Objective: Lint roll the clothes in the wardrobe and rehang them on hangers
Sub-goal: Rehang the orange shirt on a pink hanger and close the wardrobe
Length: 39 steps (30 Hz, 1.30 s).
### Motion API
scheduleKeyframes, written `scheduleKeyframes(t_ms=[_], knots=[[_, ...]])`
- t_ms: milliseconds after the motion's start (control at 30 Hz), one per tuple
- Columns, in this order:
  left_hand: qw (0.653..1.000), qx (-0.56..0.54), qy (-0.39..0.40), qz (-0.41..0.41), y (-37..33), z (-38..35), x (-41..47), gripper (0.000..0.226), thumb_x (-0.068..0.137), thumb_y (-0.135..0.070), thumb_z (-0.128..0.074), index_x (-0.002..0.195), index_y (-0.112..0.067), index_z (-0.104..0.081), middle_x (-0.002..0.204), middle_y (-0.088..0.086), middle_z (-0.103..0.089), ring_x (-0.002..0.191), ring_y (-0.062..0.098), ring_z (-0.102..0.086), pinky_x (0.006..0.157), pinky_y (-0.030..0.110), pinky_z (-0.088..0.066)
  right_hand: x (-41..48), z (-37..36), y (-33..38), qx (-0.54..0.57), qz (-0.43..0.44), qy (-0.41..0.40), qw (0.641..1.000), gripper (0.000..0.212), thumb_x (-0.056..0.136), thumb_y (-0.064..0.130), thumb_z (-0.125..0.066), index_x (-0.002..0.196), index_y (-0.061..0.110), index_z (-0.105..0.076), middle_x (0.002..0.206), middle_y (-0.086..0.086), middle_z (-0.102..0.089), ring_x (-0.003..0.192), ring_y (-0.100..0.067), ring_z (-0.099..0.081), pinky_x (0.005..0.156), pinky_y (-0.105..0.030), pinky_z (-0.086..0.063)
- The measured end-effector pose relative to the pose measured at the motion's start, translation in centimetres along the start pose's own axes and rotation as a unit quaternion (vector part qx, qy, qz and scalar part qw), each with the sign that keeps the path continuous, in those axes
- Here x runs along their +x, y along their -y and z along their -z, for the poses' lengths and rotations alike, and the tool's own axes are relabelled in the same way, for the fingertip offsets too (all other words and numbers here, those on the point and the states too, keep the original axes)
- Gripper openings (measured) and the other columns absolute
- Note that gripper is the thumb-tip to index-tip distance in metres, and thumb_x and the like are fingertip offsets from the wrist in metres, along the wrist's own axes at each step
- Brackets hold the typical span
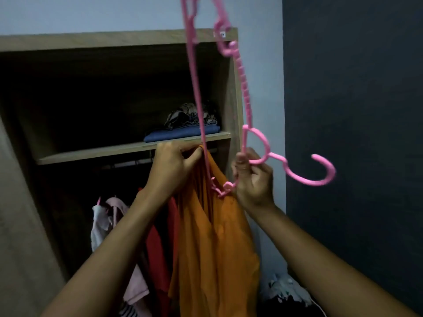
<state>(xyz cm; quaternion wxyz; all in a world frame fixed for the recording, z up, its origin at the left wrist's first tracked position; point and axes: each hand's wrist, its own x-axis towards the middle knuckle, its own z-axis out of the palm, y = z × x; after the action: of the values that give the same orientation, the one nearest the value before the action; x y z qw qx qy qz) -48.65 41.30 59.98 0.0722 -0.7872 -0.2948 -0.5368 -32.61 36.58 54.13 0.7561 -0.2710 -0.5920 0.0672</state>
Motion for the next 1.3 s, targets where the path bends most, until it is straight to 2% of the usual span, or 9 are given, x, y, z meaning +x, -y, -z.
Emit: scheduleKeyframes(t_ms=[133,267,500,600,667,833,933,1067,1300], knots=[[0.999,0.011,-0.023,0.033,1.0,1.3,0.6,0.018,0.089,-0.026,-0.068,0.101,-0.015,-0.077,0.091,-0.006,-0.076,0.079,-0.006,-0.067,0.071,0.009,-0.053,0.8,-0.4,-1.5,-0.046,-0.02,0.084,0.995,0.059,0.094,0.058,-0.041,0.073,0.004,-0.053,0.062,-0.019,-0.048,0.054,-0.025,-0.049,0.05,-0.038,-0.044],[0.994,-0.019,-0.072,0.081,1.8,2.5,0.5,0.016,0.089,-0.021,-0.069,0.1,-0.013,-0.077,0.084,-0.01,-0.071,0.073,-0.013,-0.064,0.065,0.004,-0.049,1.0,0.1,-2.3,-0.076,-0.086,0.161,0.98,0.056,0.094,0.05,-0.042,0.062,0.004,-0.05,0.054,-0.013,-0.044,0.044,-0.016,-0.043,0.046,-0.024,-0.038],[0.984,-0.05,-0.09,0.144,5.3,5.3,-0.4,0.016,0.091,-0.013,-0.064,0.101,-0.009,-0.076,0.085,0.001,-0.073,0.077,0.007,-0.068,0.066,0.021,-0.056,1.6,2.2,-2.0,-0.173,-0.082,0.294,0.937,0.034,0.098,0.044,-0.042,0.072,0.029,-0.058,0.064,0.009,-0.054,0.057,0.001,-0.052,0.058,-0.012,-0.042],[0.983,-0.043,-0.081,0.158,6.9,5.6,-1.2,0.018,0.092,-0.012,-0.063,0.106,-0.01,-0.074,0.089,0.002,-0.073,0.075,0.0,-0.067,0.067,0.021,-0.056,2.8,3.0,-1.3,-0.196,-0.091,0.327,0.92,0.053,0.09,0.053,-0.041,0.08,0.006,-0.063,0.06,0.003,-0.05,0.051,-0.001,-0.047,0.056,-0.018,-0.041],[0.98,-0.039,-0.071,0.18,7.8,5.7,-1.7,0.017,0.092,-0.012,-0.064,0.106,-0.01,-0.074,0.085,0.003,-0.073,0.062,-0.005,-0.062,0.056,0.017,-0.051,3.7,3.4,-0.9,-0.223,-0.1,0.361,0.9,0.058,0.09,0.053,-0.039,0.083,0.0,-0.063,0.06,0.003,-0.048,0.049,0.001,-0.047,0.054,-0.013,-0.041],[0.975,0.043,-0.051,0.213,10.5,7.6,-2.5,0.011,0.088,-0.01,-0.069,0.081,-0.011,-0.076,0.059,0.006,-0.064,0.056,0.018,-0.062,0.053,0.031,-0.045,5.1,3.7,-0.7,-0.325,-0.114,0.485,0.804,0.071,0.088,0.065,-0.03,0.085,0.0,-0.06,0.075,-0.012,-0.053,0.065,-0.014,-0.05,0.066,-0.025,-0.047],[0.977,0.066,-0.032,0.2,10.9,8.2,-2.9,0.01,0.086,-0.008,-0.07,0.081,-0.01,-0.078,0.054,-0.001,-0.063,0.05,-0.002,-0.054,0.049,0.019,-0.042,6.1,3.3,0.0,-0.324,-0.121,0.519,0.781,0.057,0.097,0.055,-0.034,0.075,0.008,-0.056,0.068,-0.008,-0.047,0.06,-0.019,-0.044,0.063,-0.03,-0.043],[0.98,0.081,-0.025,0.182,11.2,8.7,-3.5,0.017,0.087,-0.009,-0.069,0.102,-0.006,-0.077,0.089,0.011,-0.076,0.08,0.011,-0.064,0.063,0.011,-0.044,7.9,2.7,0.3,-0.306,-0.126,0.535,0.777,0.051,0.101,0.046,-0.038,0.065,0.013,-0.052,0.062,-0.005,-0.046,0.055,-0.018,-0.041,0.062,-0.03,-0.041],[0.982,0.066,-0.014,0.178,11.9,9.8,-4.3,0.015,0.088,-0.014,-0.07,0.1,-0.01,-0.078,0.093,0.006,-0.077,0.087,0.011,-0.07,0.067,0.004,-0.045,9.3,2.1,1.0,-0.333,-0.162,0.578,0.727,0.052,0.101,0.047,-0.039,0.058,0.018,-0.047,0.055,0.004,-0.044,0.047,-0.005,-0.039,0.062,-0.023,-0.04]])
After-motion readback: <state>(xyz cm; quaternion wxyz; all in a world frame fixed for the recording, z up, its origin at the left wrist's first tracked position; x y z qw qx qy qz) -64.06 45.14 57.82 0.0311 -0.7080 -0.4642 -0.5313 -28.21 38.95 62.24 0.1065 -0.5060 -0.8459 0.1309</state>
